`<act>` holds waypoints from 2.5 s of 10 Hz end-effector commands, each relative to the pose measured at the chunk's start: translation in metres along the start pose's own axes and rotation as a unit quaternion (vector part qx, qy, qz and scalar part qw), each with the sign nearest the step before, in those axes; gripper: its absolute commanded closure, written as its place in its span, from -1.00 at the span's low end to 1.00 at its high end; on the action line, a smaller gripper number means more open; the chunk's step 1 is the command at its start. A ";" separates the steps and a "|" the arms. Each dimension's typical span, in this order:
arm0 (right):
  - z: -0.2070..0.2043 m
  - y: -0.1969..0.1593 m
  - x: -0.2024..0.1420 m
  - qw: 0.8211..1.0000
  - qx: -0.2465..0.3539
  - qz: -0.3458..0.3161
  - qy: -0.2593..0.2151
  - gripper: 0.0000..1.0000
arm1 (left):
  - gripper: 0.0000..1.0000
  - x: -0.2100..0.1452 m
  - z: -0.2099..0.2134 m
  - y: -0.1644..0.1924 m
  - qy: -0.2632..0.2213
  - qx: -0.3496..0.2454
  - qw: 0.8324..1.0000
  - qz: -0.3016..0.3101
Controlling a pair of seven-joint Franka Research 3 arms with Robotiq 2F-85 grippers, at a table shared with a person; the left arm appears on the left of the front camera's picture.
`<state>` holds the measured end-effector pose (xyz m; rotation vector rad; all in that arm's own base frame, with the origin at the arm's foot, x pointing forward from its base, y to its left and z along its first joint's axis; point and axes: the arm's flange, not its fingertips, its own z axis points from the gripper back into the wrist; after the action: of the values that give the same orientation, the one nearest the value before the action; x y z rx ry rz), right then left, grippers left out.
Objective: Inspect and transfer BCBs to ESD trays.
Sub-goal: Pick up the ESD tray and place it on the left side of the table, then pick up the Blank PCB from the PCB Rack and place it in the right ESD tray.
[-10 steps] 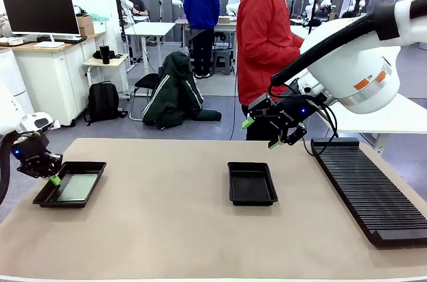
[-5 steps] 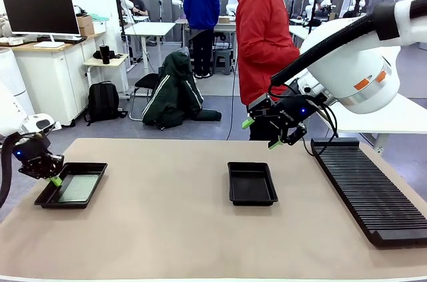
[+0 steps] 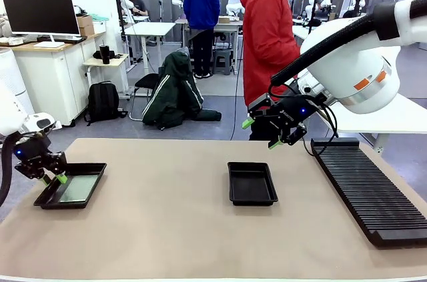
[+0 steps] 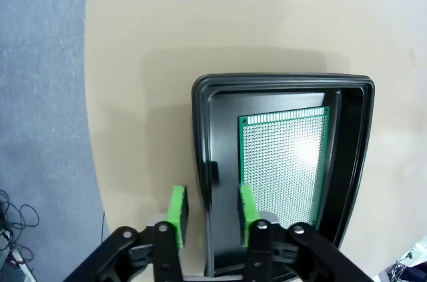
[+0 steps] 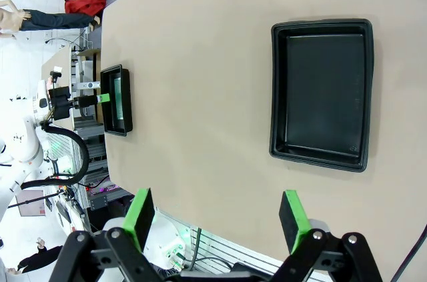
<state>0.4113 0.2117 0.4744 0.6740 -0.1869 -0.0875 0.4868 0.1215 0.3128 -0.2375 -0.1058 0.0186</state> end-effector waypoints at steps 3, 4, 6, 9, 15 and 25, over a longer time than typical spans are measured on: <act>-0.002 0.001 -0.001 1.000 -0.001 -0.008 -0.006 -1.00 | -1.00 0.001 0.014 -0.008 0.007 0.022 1.000 0.002; -0.002 0.001 -0.001 1.000 -0.001 -0.008 -0.006 -1.00 | -1.00 0.000 0.015 -0.009 0.008 0.023 1.000 -0.001; -0.002 0.001 -0.001 1.000 -0.001 -0.008 -0.006 -1.00 | -1.00 -0.003 0.027 -0.009 0.012 0.024 1.000 -0.005; -0.002 0.001 -0.001 1.000 -0.001 -0.008 -0.006 -1.00 | -1.00 -0.010 0.057 -0.020 0.007 0.054 0.998 -0.011; -0.002 0.001 -0.001 1.000 -0.001 -0.008 -0.006 -1.00 | -1.00 -0.011 0.104 -0.050 0.020 0.084 0.996 -0.013; -0.002 0.001 -0.001 1.000 -0.001 -0.008 -0.006 -1.00 | -1.00 -0.011 0.092 -0.037 0.008 0.075 0.997 -0.013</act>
<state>0.4113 0.2117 0.4744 0.6740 -0.1868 -0.0875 0.4661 0.1051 0.4116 -0.0841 -0.0798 -0.0001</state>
